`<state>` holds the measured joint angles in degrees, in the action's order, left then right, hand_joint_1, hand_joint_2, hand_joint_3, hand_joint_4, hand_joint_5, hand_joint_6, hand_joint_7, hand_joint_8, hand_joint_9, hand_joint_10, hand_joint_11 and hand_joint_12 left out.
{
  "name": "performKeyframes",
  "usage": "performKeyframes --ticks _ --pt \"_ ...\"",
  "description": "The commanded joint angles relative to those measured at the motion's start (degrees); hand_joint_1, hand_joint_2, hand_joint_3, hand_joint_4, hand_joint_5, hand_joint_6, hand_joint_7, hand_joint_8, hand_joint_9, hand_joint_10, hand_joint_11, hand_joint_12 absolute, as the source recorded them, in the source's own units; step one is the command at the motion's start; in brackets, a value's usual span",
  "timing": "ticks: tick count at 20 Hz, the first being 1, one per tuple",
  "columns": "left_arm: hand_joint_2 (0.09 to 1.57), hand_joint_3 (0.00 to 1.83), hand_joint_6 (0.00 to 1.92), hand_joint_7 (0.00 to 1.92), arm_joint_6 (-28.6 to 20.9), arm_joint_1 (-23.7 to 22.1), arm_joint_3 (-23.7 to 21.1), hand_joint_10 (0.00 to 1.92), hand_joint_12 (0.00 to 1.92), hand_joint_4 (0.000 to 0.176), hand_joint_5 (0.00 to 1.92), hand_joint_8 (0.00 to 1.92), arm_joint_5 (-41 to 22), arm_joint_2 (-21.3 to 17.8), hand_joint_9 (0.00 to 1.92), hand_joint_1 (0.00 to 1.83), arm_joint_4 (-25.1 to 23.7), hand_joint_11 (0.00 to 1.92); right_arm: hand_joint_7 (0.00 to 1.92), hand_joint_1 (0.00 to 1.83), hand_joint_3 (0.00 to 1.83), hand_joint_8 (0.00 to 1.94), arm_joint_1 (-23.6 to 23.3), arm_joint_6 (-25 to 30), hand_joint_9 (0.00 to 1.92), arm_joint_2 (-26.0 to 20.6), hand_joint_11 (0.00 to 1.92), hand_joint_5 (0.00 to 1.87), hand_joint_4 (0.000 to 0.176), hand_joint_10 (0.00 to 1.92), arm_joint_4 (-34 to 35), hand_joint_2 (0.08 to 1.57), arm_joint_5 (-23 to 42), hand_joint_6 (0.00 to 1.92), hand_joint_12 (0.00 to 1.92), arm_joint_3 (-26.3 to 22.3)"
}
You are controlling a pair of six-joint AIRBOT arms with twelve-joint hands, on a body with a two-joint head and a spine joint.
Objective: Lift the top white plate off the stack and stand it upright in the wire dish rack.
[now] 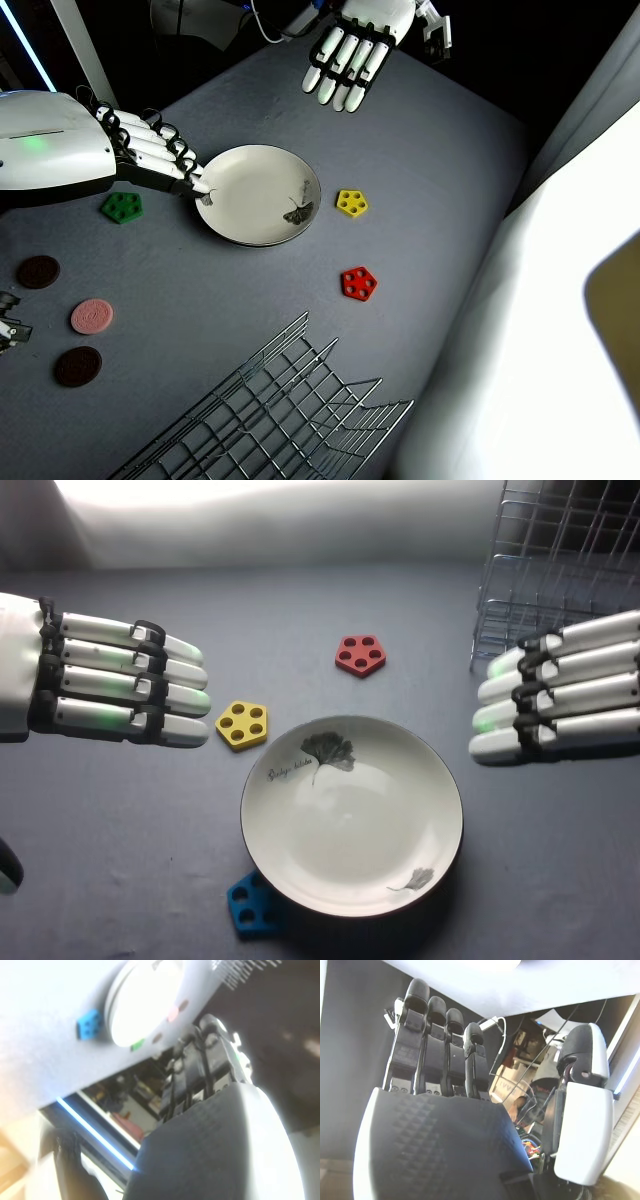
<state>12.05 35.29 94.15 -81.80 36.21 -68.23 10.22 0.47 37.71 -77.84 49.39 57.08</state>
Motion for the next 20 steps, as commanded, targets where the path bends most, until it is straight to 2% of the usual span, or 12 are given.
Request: performKeyframes --ticks 1,9,14,17,20 --pt "0.85 0.00 0.00 0.06 0.13 -1.03 -0.14 0.00 0.17 0.000 0.04 0.00 -3.78 -0.29 0.04 0.09 5.09 0.01 0.11 0.10 0.00 0.00 -0.39 -0.20 0.13 -0.91 0.08 0.07 0.000 0.00 4.12 0.97 2.57 0.00 0.15 -0.23" --pt "0.86 0.00 0.00 0.07 1.50 -0.82 -0.05 0.01 0.15 0.000 0.05 0.01 -3.16 -0.14 0.06 0.10 4.85 0.03 0.15 0.12 0.00 0.01 -0.84 -1.74 0.18 -1.78 0.15 0.11 0.000 0.01 4.50 0.96 2.56 0.01 0.12 0.98" --pt "0.85 0.00 0.00 0.06 1.18 -0.56 0.53 0.00 0.13 0.000 0.05 0.00 -5.67 -0.08 0.05 0.08 4.97 0.01 0.14 0.09 0.00 0.01 -0.76 -3.28 0.17 -0.70 0.14 0.09 0.000 0.01 2.59 0.96 2.53 0.01 0.10 2.68" --pt "0.84 0.00 0.01 0.08 0.64 -0.25 0.86 0.01 0.13 0.000 0.07 0.01 -6.92 -0.15 0.06 0.12 5.36 0.03 0.16 0.09 0.00 0.01 -0.50 -3.28 0.19 -0.52 0.17 0.12 0.000 0.01 2.59 0.94 1.42 0.01 0.10 2.81" --pt "0.85 0.00 0.00 0.08 0.12 -0.09 1.45 0.00 0.13 0.000 0.06 0.00 -7.80 -0.14 0.06 0.10 6.15 0.03 0.16 0.11 0.00 0.00 -0.17 -3.28 0.18 0.06 0.17 0.12 0.000 0.00 2.98 0.95 -2.32 0.01 0.09 2.96"
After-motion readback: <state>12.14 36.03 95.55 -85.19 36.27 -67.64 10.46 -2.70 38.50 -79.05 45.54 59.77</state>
